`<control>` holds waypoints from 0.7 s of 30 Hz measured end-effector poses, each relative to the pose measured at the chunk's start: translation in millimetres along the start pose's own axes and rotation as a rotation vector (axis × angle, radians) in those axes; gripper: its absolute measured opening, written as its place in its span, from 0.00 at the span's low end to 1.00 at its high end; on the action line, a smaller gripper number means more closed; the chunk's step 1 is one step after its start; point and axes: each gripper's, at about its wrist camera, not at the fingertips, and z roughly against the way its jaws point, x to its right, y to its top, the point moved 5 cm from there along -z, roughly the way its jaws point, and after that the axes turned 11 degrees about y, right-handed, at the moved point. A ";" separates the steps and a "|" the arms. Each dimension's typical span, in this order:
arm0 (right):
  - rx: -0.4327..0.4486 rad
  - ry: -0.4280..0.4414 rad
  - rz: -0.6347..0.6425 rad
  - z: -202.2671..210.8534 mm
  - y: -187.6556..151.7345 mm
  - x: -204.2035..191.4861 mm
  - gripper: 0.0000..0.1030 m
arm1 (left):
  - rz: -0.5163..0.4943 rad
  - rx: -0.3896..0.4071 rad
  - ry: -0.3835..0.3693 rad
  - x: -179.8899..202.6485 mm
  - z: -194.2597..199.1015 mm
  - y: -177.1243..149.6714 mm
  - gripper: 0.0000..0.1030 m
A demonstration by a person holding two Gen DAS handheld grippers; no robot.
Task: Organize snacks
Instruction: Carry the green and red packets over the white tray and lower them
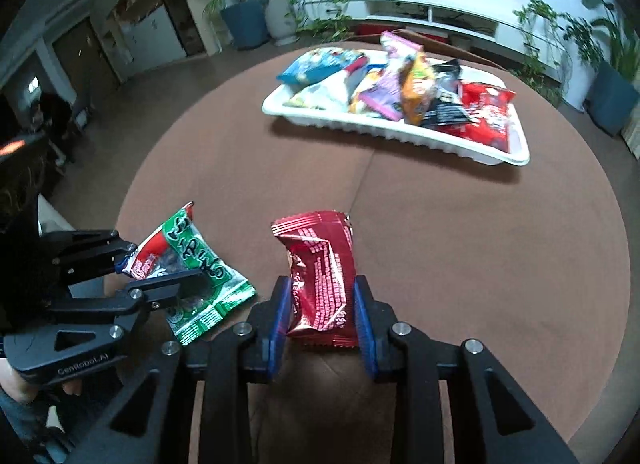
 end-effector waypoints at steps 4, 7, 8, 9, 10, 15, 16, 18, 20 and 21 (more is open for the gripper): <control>0.059 0.018 -0.055 16.9 6.8 15.0 0.32 | 0.017 0.027 -0.019 -5.2 10.8 16.3 0.18; 0.111 0.016 -0.098 35.5 15.4 32.6 0.32 | 0.031 0.060 -0.034 -12.3 20.4 40.7 0.18; 0.125 0.015 -0.110 40.0 18.8 38.9 0.32 | 0.036 0.069 -0.038 -14.9 22.5 49.0 0.18; 0.142 0.011 -0.125 46.8 23.8 47.2 0.32 | 0.041 0.082 -0.042 -18.4 25.3 59.7 0.18; 0.161 0.004 -0.140 54.1 30.0 56.3 0.32 | 0.045 0.095 -0.043 -22.4 27.5 72.3 0.18; 0.240 -0.023 -0.184 84.7 69.9 90.8 0.32 | 0.024 0.143 -0.017 -35.5 28.7 139.7 0.18; 0.253 -0.030 -0.185 88.9 81.4 95.8 0.32 | 0.019 0.148 -0.012 -36.6 27.3 151.6 0.18; 0.273 -0.037 -0.182 93.2 102.1 102.3 0.32 | 0.012 0.154 -0.010 -39.0 21.2 178.8 0.18; 0.286 -0.032 -0.178 91.4 123.7 106.6 0.32 | 0.001 0.149 -0.005 -39.6 10.8 201.8 0.18; 0.288 -0.027 -0.175 88.1 135.0 108.2 0.32 | -0.002 0.143 -0.006 -39.2 6.1 209.8 0.18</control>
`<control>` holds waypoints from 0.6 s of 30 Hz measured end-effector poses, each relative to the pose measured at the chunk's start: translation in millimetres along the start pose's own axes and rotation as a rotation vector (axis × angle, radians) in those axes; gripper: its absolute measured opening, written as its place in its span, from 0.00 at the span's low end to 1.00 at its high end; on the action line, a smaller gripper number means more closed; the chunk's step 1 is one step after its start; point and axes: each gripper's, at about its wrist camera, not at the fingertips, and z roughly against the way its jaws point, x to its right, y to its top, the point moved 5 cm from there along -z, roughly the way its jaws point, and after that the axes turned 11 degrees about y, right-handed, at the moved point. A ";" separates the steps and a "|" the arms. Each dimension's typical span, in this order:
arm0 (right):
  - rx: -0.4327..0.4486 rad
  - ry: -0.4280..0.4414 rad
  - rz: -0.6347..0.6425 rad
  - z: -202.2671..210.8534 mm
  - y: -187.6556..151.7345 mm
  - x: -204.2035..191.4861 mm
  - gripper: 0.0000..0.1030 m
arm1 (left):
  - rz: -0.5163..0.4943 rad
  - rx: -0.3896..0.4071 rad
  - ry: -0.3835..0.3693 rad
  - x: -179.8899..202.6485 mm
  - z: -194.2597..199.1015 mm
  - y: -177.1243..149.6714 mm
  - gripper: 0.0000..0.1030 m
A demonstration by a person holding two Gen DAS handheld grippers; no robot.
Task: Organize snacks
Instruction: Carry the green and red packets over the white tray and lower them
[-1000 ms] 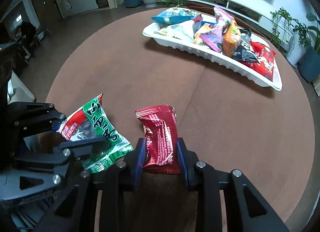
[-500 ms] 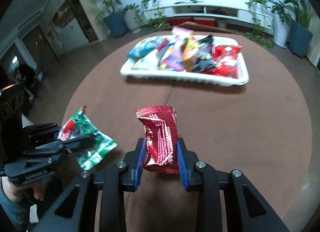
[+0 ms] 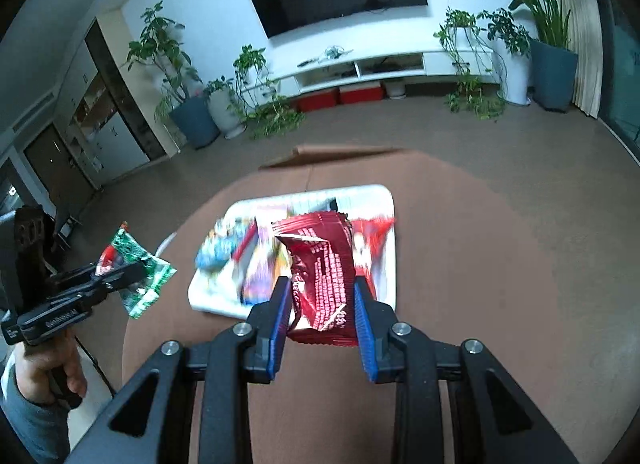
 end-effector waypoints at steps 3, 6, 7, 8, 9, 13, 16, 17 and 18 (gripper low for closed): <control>-0.025 0.016 -0.010 -29.0 21.5 2.7 0.32 | -0.010 -0.034 0.005 0.5 -31.2 18.0 0.18; -0.061 0.026 -0.036 -63.2 30.4 10.2 0.32 | -0.014 -0.070 0.009 2.1 -61.6 23.6 0.18; -0.083 0.024 -0.042 -77.0 30.8 12.8 0.32 | -0.016 -0.079 0.012 1.2 -69.5 23.9 0.18; -0.094 0.020 -0.041 -84.6 29.4 13.4 0.32 | -0.015 -0.089 0.016 0.6 -78.5 24.2 0.18; -0.115 0.011 -0.038 -97.1 27.8 15.0 0.32 | -0.018 -0.095 0.020 1.3 -86.6 21.7 0.18; -0.160 -0.011 -0.032 -124.3 20.5 18.7 0.32 | -0.017 -0.126 0.029 2.0 -117.1 18.0 0.19; -0.167 -0.030 -0.027 -134.8 17.4 19.5 0.32 | -0.022 -0.143 0.041 3.3 -135.5 15.9 0.19; -0.173 -0.041 -0.021 -138.4 16.4 20.3 0.32 | -0.022 -0.150 0.046 3.5 -140.3 14.8 0.19; -0.182 -0.048 -0.016 -141.3 15.4 20.9 0.33 | -0.016 -0.153 0.049 2.7 -144.7 13.1 0.19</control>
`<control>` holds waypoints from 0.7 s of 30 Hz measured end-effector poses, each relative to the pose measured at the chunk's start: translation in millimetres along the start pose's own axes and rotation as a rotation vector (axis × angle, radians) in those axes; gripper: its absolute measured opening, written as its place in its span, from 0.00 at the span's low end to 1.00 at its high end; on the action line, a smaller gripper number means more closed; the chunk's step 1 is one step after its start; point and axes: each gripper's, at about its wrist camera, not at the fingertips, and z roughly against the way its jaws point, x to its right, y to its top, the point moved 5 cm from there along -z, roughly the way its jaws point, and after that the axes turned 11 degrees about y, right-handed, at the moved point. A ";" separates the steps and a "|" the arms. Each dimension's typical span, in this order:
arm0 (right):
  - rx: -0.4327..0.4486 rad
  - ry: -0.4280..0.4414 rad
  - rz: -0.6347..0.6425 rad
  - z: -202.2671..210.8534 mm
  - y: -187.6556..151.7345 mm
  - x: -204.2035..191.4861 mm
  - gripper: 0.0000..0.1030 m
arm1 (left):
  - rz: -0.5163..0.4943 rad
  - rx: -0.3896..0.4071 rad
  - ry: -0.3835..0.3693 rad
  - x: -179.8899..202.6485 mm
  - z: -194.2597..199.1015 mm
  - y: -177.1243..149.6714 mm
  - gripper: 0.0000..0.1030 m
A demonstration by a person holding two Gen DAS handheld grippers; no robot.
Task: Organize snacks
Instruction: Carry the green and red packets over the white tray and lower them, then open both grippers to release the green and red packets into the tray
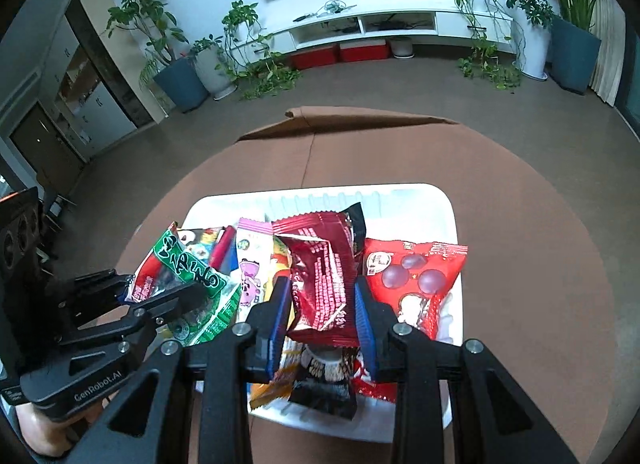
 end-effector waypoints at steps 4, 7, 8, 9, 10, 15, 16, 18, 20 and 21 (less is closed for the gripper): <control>-0.021 -0.020 -0.002 -10.7 2.4 3.3 0.33 | 0.001 0.007 0.001 4.2 -8.2 -1.6 0.19; -0.028 -0.026 -0.007 -12.8 -0.6 5.9 0.34 | 0.002 0.011 0.007 5.9 -6.8 -4.3 0.20; -0.029 -0.025 -0.008 -13.5 -0.6 5.4 0.35 | 0.003 0.012 0.009 6.0 -6.9 -4.3 0.20; -0.031 -0.025 -0.008 -13.9 -1.4 5.5 0.36 | 0.004 0.014 0.011 6.2 -6.3 -4.7 0.20; -0.032 -0.026 -0.008 -14.0 -2.5 5.2 0.38 | 0.006 0.015 0.014 6.2 -6.0 -5.2 0.20; -0.025 -0.028 -0.010 -13.0 -3.6 6.5 0.39 | 0.014 0.025 0.033 3.6 0.1 -8.5 0.23; -0.023 -0.027 -0.011 -13.0 -3.9 7.0 0.40 | 0.016 0.029 0.035 3.2 1.6 -8.8 0.25; -0.019 -0.021 -0.013 -12.2 -5.4 6.9 0.43 | 0.017 0.037 0.037 2.8 5.8 -10.3 0.43; -0.012 -0.021 -0.009 -10.5 -6.7 7.5 0.44 | 0.021 0.051 0.040 3.0 9.8 -11.3 0.53; -0.009 -0.020 -0.009 -9.8 -7.2 7.1 0.45 | 0.019 0.053 0.042 3.0 12.6 -11.3 0.53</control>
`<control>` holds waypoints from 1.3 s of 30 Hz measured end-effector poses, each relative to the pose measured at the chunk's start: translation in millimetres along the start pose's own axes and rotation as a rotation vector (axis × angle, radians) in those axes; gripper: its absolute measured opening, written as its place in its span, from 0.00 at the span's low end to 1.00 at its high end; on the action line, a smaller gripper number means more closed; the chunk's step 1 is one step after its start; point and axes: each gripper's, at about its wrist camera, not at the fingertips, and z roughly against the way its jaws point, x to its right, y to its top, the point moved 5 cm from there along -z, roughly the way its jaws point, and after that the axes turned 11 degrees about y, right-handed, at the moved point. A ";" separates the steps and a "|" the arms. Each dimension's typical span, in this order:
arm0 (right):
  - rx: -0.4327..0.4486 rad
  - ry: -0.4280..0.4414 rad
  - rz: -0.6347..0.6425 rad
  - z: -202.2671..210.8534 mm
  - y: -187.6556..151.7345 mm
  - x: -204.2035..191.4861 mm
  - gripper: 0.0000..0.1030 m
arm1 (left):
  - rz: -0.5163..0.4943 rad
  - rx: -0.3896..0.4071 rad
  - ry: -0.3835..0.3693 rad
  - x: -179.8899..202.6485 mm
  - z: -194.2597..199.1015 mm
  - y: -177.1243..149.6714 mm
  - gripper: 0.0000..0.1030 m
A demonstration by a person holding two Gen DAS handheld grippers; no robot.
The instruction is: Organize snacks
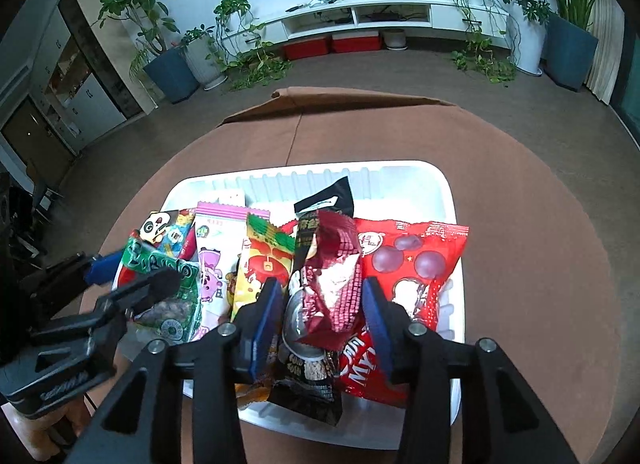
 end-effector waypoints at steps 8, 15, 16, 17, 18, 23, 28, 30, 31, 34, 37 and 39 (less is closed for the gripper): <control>0.055 -0.003 -0.006 16.3 -3.5 -4.8 0.58 | -0.006 0.049 0.044 -3.8 27.6 -2.0 0.69; 0.221 0.004 0.002 71.0 -13.3 -17.0 0.85 | -0.027 0.208 0.233 -11.5 86.7 -15.6 0.89; 0.252 -0.005 0.016 81.1 -16.1 -22.0 0.89 | -0.022 0.242 0.276 -11.6 100.3 -18.2 0.89; 0.282 -0.013 0.031 91.0 -18.4 -26.7 0.91 | -0.019 0.270 0.305 -10.9 111.1 -20.1 0.90; 0.320 -0.020 0.048 102.6 -22.0 -32.4 0.95 | -0.014 0.309 0.344 -9.5 125.7 -22.6 0.91; 0.549 -0.072 0.146 167.2 -42.6 -65.2 1.00 | 0.046 0.472 0.591 2.9 199.8 -50.1 0.99; 0.746 -0.153 0.219 224.5 -63.7 -92.7 1.00 | 0.072 0.442 0.506 13.1 232.6 -75.2 1.00; 0.780 -0.156 0.240 241.9 -71.6 -101.5 1.00 | 0.095 0.408 0.471 12.9 238.0 -86.3 1.00; 0.784 -0.156 0.237 249.0 -76.5 -103.6 1.00 | 0.109 0.386 0.443 12.9 241.1 -93.7 1.00; 0.764 -0.098 0.217 263.3 -95.5 -108.6 1.00 | 0.141 0.353 0.409 14.0 250.1 -112.7 1.00; 0.615 -0.118 0.180 255.3 -113.0 -109.8 1.00 | 0.146 0.323 0.406 16.1 255.6 -130.4 0.99; 0.542 -0.135 0.134 248.4 -127.5 -108.0 1.00 | 0.151 0.301 0.390 18.3 256.5 -141.0 0.99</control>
